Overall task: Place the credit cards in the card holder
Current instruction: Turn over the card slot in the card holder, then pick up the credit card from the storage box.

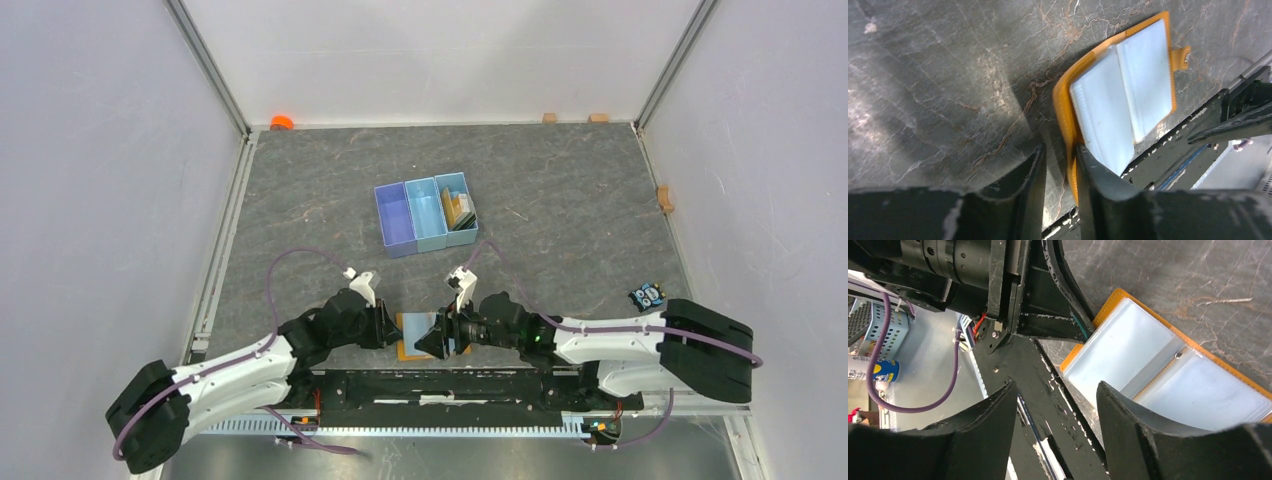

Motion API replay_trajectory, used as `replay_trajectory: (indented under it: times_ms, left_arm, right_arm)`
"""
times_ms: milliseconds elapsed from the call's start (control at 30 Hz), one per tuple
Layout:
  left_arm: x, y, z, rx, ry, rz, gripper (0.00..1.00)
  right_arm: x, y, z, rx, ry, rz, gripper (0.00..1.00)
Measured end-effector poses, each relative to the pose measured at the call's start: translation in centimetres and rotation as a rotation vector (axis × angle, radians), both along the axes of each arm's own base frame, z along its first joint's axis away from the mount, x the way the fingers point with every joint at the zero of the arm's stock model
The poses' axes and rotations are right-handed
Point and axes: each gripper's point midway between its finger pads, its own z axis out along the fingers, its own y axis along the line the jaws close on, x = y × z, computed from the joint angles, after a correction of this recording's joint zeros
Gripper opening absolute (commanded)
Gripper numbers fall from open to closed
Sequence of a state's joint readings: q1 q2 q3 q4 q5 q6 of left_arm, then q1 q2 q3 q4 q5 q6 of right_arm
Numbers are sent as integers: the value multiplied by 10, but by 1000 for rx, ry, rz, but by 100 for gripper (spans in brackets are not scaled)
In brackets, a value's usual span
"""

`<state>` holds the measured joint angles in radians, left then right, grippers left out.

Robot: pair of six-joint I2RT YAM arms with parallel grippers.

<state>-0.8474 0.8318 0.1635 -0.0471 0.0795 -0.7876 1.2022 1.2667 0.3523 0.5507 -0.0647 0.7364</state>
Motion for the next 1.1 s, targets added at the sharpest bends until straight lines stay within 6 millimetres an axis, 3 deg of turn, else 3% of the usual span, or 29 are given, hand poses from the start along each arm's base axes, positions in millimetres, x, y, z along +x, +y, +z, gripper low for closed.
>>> replay_trajectory:
  times_ms: [100, 233, 333, 433, 600, 700, 833, 933, 1100]
  left_arm:
    - [0, 4, 5, -12, 3, 26, 57]
    - [2, 16, 14, -3, -7, 84, 79]
    - [5, 23, 29, -6, -32, 123, 91]
    - [9, 28, 55, -27, -70, 153, 99]
    - [17, 28, 111, -45, -136, 144, 100]
    - [27, 25, 143, -10, -187, 107, 100]
    - [47, 26, 169, 63, -246, 57, 100]
    - [61, 36, 165, 114, -259, 53, 100]
    - [73, 54, 154, 178, -268, 62, 100]
  right_arm:
    - [5, -3, 10, -10, -39, -15, 79]
    - [28, -14, 32, -72, -134, -104, 96]
    - [54, -27, 54, -126, -207, -196, 98]
    - [96, -54, 76, -189, -272, -318, 98]
    - [152, -97, 93, -348, -345, -456, 98]
    - [182, -108, 99, -420, -361, -488, 98]
    - [223, -122, 91, -506, -339, -504, 98]
    - [254, -126, 76, -561, -304, -496, 98]
    - [287, -129, 44, -622, -235, -467, 98]
